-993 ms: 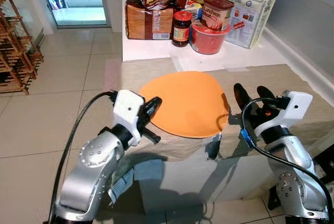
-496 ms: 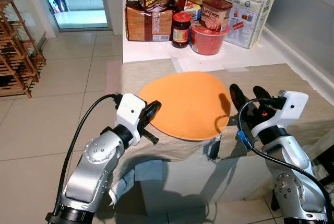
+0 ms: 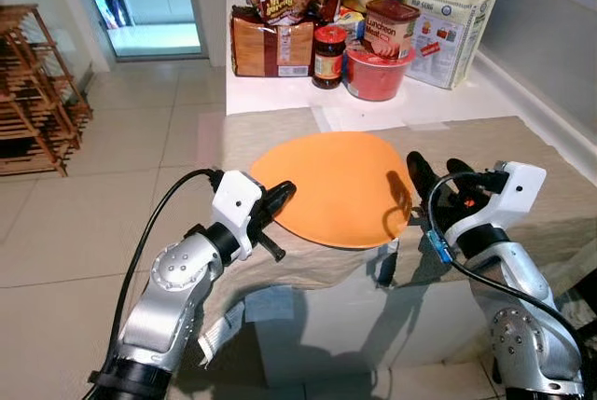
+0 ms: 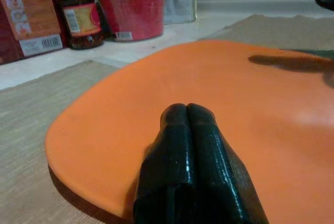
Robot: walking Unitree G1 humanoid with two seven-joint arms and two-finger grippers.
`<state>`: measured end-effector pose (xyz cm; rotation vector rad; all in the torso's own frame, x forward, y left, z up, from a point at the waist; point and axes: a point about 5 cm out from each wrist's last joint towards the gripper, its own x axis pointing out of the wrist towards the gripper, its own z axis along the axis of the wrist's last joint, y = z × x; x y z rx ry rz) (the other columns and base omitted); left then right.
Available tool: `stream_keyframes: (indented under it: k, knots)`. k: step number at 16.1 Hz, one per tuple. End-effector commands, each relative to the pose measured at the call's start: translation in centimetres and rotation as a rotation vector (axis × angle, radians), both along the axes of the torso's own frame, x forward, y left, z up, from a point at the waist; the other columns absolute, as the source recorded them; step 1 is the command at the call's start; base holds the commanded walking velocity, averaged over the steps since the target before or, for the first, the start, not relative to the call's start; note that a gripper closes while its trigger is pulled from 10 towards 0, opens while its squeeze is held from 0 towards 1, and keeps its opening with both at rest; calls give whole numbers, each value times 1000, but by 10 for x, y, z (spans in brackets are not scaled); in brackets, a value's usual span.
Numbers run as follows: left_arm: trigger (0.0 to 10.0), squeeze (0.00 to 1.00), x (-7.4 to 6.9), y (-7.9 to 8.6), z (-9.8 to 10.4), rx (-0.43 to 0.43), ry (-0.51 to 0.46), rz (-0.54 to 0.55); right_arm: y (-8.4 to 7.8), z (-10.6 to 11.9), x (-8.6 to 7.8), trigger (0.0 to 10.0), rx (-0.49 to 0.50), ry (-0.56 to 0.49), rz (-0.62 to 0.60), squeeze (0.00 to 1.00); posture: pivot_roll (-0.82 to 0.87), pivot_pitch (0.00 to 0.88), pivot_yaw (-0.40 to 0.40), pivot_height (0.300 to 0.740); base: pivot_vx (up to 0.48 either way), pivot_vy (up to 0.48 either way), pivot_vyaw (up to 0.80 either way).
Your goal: Setting the table
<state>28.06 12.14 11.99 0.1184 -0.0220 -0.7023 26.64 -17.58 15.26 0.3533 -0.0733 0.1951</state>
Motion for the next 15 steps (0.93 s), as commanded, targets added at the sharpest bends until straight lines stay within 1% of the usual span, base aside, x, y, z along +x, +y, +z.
stream_keyframes:
  k: [1,3,4,6,7,8,9,10,11,12,13,15]
  knots:
    - [10000,0,-10,8,-43,42,180,29,-1,9,0,10000,17,-21,-2,0,31,0,-19,740,0,0,0]
    - [10000,0,-9,11,-55,45,201,55,-2,12,0,10000,10,-23,-1,0,21,0,-24,740,0,0,0]
    - [10000,0,-9,12,-57,46,201,61,-3,12,0,10000,8,-24,-1,0,21,0,-25,740,0,0,0]
    - [10000,0,-9,14,-67,76,207,62,-3,14,0,10000,15,-22,7,0,20,0,-27,740,0,0,0]
    - [10000,0,-9,14,-67,76,207,62,-3,14,0,10000,15,-22,7,0,20,0,-27,740,0,0,0]
    - [10000,0,-9,14,-69,144,199,35,-3,14,0,10000,15,-17,4,0,21,0,-25,740,0,0,0]
    - [10000,0,-7,15,-67,159,192,27,-3,13,0,10000,16,-16,3,0,23,0,-23,740,0,0,0]
    - [10000,0,-2,17,-61,200,177,16,-3,12,0,10000,16,-13,2,0,23,0,-22,740,0,0,0]
    - [10000,0,1,19,-60,220,190,13,-2,11,0,10000,16,-9,3,0,28,0,-20,740,0,0,0]
    - [10000,0,3,22,-62,250,211,5,-1,10,0,10000,16,-5,5,0,30,0,-18,740,0,0,0]
    - [10000,0,1,26,-70,308,246,-12,0,9,0,10000,16,2,10,0,32,0,-15,740,0,0,0]
    - [10000,0,-1,31,-78,356,288,-11,0,8,-1,10000,16,5,11,0,31,0,-12,740,0,0,0]
